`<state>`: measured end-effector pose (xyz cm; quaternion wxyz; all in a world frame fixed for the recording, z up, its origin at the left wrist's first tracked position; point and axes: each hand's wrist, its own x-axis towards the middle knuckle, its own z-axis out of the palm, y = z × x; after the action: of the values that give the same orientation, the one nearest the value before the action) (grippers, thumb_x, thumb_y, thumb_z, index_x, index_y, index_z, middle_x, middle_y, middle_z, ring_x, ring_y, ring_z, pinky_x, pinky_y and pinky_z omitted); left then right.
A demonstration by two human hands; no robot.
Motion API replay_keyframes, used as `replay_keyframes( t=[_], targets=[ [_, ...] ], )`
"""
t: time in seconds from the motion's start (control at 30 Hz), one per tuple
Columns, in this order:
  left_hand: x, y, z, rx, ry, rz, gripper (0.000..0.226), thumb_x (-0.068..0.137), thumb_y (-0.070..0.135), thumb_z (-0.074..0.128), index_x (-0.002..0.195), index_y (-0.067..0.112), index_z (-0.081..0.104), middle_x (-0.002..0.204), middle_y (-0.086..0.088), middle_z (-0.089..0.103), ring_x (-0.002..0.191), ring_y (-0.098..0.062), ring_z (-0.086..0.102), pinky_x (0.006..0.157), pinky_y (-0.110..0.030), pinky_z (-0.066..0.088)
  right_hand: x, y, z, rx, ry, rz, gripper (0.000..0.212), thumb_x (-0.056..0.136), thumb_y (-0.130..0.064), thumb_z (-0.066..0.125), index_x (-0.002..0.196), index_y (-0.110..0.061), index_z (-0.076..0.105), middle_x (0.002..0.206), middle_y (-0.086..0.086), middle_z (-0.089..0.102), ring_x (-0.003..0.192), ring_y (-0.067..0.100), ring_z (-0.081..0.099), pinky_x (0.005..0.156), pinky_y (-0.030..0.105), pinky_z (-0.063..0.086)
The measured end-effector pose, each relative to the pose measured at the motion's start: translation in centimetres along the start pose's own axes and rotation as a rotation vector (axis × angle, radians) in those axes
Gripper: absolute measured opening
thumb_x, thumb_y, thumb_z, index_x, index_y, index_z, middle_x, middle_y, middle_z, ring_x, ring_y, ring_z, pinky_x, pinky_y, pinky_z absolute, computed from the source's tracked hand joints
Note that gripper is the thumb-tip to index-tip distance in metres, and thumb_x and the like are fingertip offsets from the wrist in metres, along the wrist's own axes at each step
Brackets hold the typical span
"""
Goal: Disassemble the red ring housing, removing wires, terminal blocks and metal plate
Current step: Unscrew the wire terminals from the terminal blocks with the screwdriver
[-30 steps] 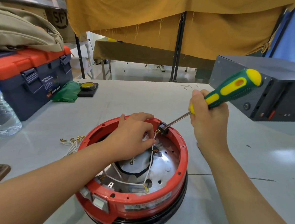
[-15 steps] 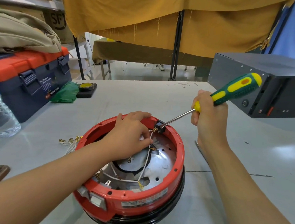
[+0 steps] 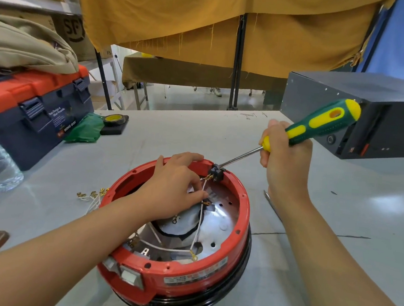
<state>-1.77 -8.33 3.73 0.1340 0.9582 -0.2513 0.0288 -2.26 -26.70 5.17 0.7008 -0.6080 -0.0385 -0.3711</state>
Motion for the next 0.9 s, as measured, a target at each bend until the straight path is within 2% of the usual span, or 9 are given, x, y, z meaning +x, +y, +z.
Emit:
replay_keyframes(
  t=[0.3,0.47,0.67,0.73,0.83,0.9],
  targets=[
    [0.1,-0.1,0.2,-0.005,0.011,0.0,0.021,0.088,0.042,0.06,0.081,0.025,0.071,0.151,0.01,0.029,0.139,-0.014,0.023,0.113,-0.058,0.013,-0.5,-0.3,0.3,-0.094,-0.11,-0.079,0.034,0.086,-0.027,0.051,0.055,-0.014,0.047,0.043,-0.01,0.044,0.042,0.006,0.043,0.045,0.013,0.034],
    [0.1,-0.2,0.2,-0.022,0.017,-0.002,0.021,0.087,0.041,0.061,0.081,0.024,0.071,0.15,0.011,0.029,0.139,-0.013,0.023,0.113,-0.058,0.012,-0.6,-0.3,0.4,-0.126,-0.122,-0.107,0.035,0.086,-0.028,0.051,0.056,-0.01,0.047,0.047,-0.003,0.043,0.044,0.011,0.042,0.046,0.019,0.035],
    [0.1,-0.2,0.3,-0.027,0.023,0.004,0.021,0.087,0.041,0.061,0.08,0.025,0.07,0.15,0.01,0.03,0.139,-0.013,0.023,0.113,-0.058,0.013,-0.9,-0.3,0.5,-0.14,-0.135,-0.135,0.036,0.087,-0.03,0.052,0.058,-0.009,0.048,0.049,-0.001,0.044,0.046,0.011,0.044,0.048,0.019,0.037],
    [0.1,-0.3,0.3,-0.025,0.026,0.005,0.021,0.087,0.041,0.061,0.08,0.024,0.071,0.15,0.01,0.03,0.139,-0.013,0.023,0.113,-0.059,0.013,-1.2,-0.3,0.6,-0.16,-0.134,-0.179,0.036,0.087,-0.03,0.052,0.057,-0.012,0.049,0.047,-0.008,0.044,0.046,0.009,0.045,0.05,0.019,0.038],
    [0.1,-0.2,0.3,-0.015,0.024,0.008,0.02,0.087,0.041,0.061,0.08,0.025,0.07,0.15,0.009,0.03,0.139,-0.013,0.023,0.113,-0.059,0.014,-1.5,-0.4,0.8,-0.182,-0.144,-0.237,0.033,0.088,-0.029,0.053,0.055,-0.024,0.047,0.043,-0.013,0.045,0.045,0.007,0.049,0.051,0.015,0.038],
    [0.2,-0.2,0.3,-0.014,0.021,0.008,0.02,0.087,0.041,0.061,0.08,0.025,0.07,0.15,0.01,0.03,0.139,-0.013,0.022,0.112,-0.059,0.014,-1.6,-0.5,0.9,-0.184,-0.151,-0.246,0.034,0.088,-0.029,0.053,0.055,-0.025,0.046,0.043,-0.014,0.045,0.045,0.007,0.049,0.051,0.015,0.038]
  ],
)
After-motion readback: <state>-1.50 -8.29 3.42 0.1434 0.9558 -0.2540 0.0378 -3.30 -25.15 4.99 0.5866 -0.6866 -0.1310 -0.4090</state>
